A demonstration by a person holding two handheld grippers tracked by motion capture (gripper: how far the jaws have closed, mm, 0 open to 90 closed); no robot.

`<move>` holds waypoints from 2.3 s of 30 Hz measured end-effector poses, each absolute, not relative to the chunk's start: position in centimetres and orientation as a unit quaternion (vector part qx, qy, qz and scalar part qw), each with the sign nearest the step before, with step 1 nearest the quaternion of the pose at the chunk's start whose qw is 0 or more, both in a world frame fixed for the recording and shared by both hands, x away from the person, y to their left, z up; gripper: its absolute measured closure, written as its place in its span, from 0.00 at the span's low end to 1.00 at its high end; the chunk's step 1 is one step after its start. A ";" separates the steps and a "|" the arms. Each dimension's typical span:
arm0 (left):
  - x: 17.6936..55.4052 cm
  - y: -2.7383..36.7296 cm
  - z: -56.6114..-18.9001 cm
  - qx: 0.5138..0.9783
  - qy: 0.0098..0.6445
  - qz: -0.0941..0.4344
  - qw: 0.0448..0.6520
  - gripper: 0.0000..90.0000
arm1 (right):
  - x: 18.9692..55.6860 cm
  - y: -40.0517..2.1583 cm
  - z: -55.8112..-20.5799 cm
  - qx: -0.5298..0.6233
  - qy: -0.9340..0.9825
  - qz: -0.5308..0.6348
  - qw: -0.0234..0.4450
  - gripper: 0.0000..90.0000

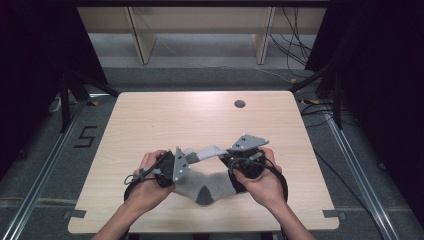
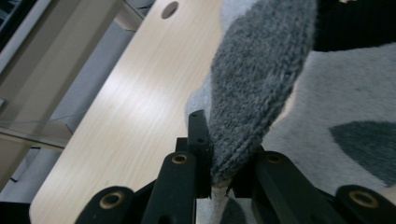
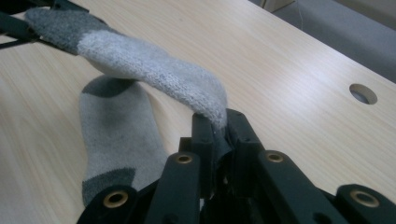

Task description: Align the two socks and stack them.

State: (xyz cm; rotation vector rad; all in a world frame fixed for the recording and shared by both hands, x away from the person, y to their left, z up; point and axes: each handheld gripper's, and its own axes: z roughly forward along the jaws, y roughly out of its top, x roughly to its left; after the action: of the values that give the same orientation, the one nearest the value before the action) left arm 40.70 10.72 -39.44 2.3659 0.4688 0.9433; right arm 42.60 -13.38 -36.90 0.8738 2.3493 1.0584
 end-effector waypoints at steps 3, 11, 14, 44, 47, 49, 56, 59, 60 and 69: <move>40.3 10.0 -40.4 0.885 0.168 0.339 0.270 0.91 | 42.6 -13.7 -37.4 0.312 0.849 0.369 0.213 0.93; 39.6 7.9 -43.8 0.911 0.146 0.302 0.241 0.90 | 42.6 -14.8 -39.8 0.298 0.873 0.326 0.206 0.93; 39.4 7.7 -44.6 0.916 0.141 0.296 0.231 0.90 | 42.4 -14.9 -40.6 0.293 0.881 0.315 0.199 0.92; 43.8 19.3 -44.6 0.836 0.338 0.145 0.408 0.56 | 39.7 -17.3 -43.6 0.288 0.878 0.365 0.116 0.57; 45.3 19.4 -45.5 0.827 0.371 0.137 0.399 0.60 | 41.2 -19.5 -42.9 0.356 0.850 0.361 0.141 0.58; 46.1 19.3 -46.2 0.822 0.385 0.122 0.401 0.61 | 42.3 -20.3 -43.5 0.403 0.836 0.342 0.148 0.60; 47.4 18.6 -46.9 0.823 0.389 0.099 0.403 0.62 | 43.0 -20.2 -45.7 0.423 0.841 0.322 0.103 0.60; 47.7 18.3 -47.0 0.829 0.381 0.095 0.398 0.60 | 42.7 -20.4 -45.7 0.439 0.830 0.331 0.095 0.59; 47.8 18.3 -47.0 0.831 0.380 0.095 0.396 0.60 | 42.6 -20.3 -45.6 0.440 0.827 0.337 0.090 0.59; 48.2 18.1 -47.7 0.840 0.376 0.093 0.380 0.69 | 42.7 -19.2 -47.2 0.426 0.842 0.323 0.078 0.71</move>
State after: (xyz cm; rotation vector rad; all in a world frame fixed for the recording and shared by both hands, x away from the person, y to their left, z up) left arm 48.25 18.06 -47.70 2.1446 0.9606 0.2372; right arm 42.66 -19.20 -47.19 1.2741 2.5203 0.9657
